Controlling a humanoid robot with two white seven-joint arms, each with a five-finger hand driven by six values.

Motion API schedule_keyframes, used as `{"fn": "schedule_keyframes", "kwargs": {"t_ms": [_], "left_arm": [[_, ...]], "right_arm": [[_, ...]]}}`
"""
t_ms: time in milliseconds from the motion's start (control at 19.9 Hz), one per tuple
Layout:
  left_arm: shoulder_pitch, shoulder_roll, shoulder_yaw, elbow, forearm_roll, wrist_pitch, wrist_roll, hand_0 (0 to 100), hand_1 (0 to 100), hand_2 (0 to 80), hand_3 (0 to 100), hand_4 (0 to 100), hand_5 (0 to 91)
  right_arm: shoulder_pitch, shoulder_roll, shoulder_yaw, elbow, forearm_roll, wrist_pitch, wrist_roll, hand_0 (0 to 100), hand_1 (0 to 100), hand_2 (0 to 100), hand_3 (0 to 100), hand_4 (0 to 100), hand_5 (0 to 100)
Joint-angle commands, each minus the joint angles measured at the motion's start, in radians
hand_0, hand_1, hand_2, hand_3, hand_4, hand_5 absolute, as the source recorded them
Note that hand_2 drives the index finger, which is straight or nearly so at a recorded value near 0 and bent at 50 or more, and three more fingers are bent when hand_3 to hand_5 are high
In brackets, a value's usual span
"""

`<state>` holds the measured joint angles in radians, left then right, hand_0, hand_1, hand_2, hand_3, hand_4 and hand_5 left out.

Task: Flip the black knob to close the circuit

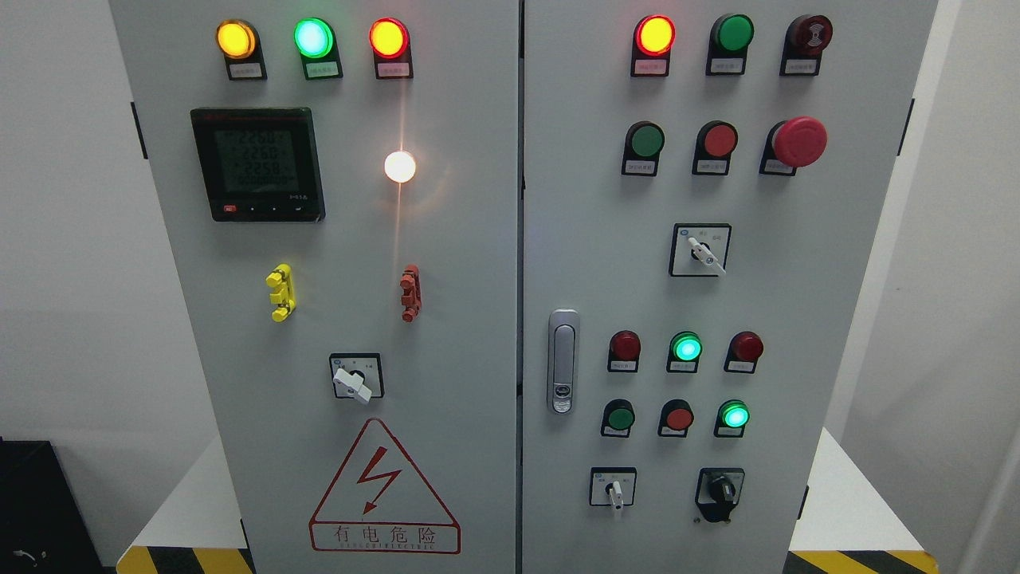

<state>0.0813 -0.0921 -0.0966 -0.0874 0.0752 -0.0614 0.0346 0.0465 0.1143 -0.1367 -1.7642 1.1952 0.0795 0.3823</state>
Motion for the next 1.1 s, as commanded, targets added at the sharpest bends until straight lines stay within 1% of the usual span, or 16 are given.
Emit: {"fn": "schedule_keyframes", "kwargs": {"t_ms": [0,151,301,452,703,904,1054], "left_arm": [[0.000,0.000,0.000,0.000,0.000,0.000,0.001,12,56,0.0,0,0,0.0],[0.000,0.000,0.000,0.000,0.000,0.000,0.001,12,56,0.0,0,0,0.0],[0.000,0.000,0.000,0.000,0.000,0.000,0.001,12,56,0.0,0,0,0.0],[0.000,0.000,0.000,0.000,0.000,0.000,0.001,12,56,0.0,0,0,0.0],[0.000,0.000,0.000,0.000,0.000,0.000,0.001,12,56,0.0,0,0,0.0],[0.000,0.000,0.000,0.000,0.000,0.000,0.001,12,56,0.0,0,0,0.0],[0.000,0.000,0.000,0.000,0.000,0.000,0.001,12,56,0.0,0,0,0.0]], "right_arm": [[-0.079,0.005,-0.014,-0.113,0.128,0.005,0.024,0,0,92,100,95,95],[-0.105,0.005,-0.015,-0.104,0.147,0.011,0.029,0,0,92,100,95,95],[-0.161,0.004,-0.018,-0.064,0.155,0.020,0.032,0,0,91,100,95,95],[-0.189,0.002,-0.018,-0.046,0.194,0.031,0.033,0,0,91,100,95,95],[-0.249,0.002,-0.018,0.020,0.233,0.066,0.032,0,0,91,100,95,95],[-0.273,-0.001,-0.020,0.040,0.242,0.098,0.030,0,0,91,100,95,95],[-0.284,0.001,-0.020,0.046,0.262,0.103,0.030,0,0,91,100,95,94]]}}
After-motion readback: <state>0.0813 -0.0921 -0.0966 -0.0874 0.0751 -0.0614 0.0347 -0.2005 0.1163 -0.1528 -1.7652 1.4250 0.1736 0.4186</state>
